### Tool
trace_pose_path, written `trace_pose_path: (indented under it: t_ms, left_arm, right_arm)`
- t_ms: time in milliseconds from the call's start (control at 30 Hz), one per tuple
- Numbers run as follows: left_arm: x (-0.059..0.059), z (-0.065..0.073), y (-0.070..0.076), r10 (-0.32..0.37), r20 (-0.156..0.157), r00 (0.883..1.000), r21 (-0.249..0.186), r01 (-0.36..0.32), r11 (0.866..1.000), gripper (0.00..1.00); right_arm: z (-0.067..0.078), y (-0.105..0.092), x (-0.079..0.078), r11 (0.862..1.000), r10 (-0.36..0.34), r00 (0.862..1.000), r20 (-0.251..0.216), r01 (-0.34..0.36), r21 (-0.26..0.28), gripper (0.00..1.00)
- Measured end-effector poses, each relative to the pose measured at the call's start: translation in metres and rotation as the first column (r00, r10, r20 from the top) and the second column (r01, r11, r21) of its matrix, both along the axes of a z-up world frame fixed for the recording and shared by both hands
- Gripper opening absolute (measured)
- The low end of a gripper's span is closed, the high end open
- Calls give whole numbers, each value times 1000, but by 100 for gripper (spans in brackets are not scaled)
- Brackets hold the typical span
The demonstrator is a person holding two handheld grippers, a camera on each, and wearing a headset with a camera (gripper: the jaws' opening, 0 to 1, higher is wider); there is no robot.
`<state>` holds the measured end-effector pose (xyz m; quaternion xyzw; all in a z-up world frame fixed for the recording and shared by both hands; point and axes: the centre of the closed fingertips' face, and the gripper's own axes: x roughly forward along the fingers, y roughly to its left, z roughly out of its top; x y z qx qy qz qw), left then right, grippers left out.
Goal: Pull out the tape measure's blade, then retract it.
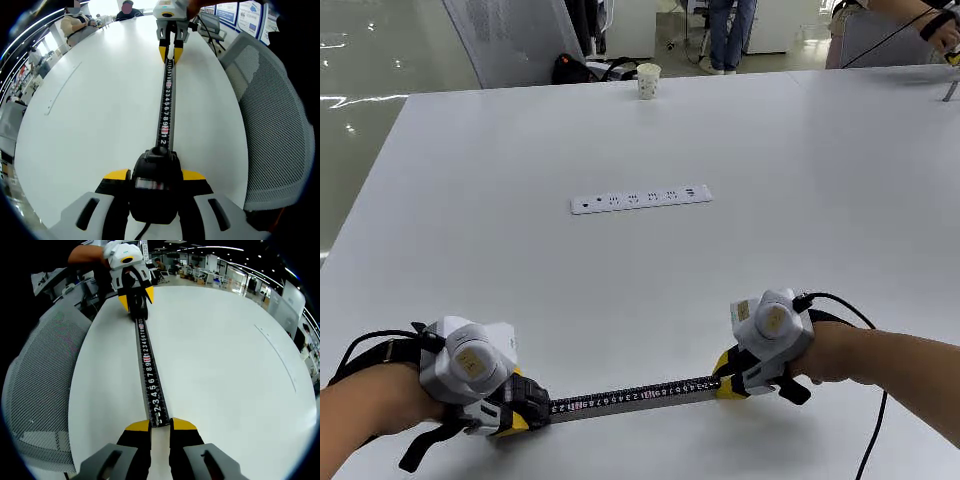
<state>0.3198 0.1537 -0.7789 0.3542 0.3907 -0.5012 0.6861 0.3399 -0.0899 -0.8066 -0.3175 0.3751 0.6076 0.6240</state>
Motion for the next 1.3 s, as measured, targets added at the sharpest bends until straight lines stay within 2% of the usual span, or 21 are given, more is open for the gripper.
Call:
trace_pose_path:
  t_ms: [233, 333, 467, 600, 900, 1000, 1100, 1300]
  left_arm:
    - [0, 0, 0, 1, -3, 1000, -9, -1, 1000, 32]
    - [1, 0, 0, 3, -11, 1000, -23, -3, 1000, 32]
    - [1, 0, -2, 10, -25, 1000, -37, -10, 999, 33]
    - [0, 1, -3, 7, -27, 1000, -53, -8, 999, 33]
    - [1, 1, -3, 1, -23, 1000, -38, -2, 999, 33]
    - [1, 1, -4, 0, -25, 1000, -31, -1, 1000, 33]
    - [2, 2, -4, 4, -30, 1000, -27, -5, 1000, 33]
    - [1, 2, -5, 2, -32, 999, -19, -2, 1000, 34]
  right_arm:
    - [0, 0, 1, 1000, -9, 1000, -6, 9, -2, 9]
    - [-1, 1, 0, 1000, 12, 1000, 3, -12, -20, 10]
    - [0, 1, 1, 1000, 8, 1000, -12, -9, -29, 10]
    - [0, 1, 1, 999, 6, 1000, -19, -7, -38, 11]
    - [0, 2, -1, 996, 47, 999, 4, -46, -70, 11]
    - [-1, 2, -1, 993, 93, 995, 42, -89, -81, 12]
    - [-1, 2, -1, 993, 80, 996, 37, -76, -90, 12]
    - [-1, 2, -2, 990, 104, 994, 37, -100, -104, 12]
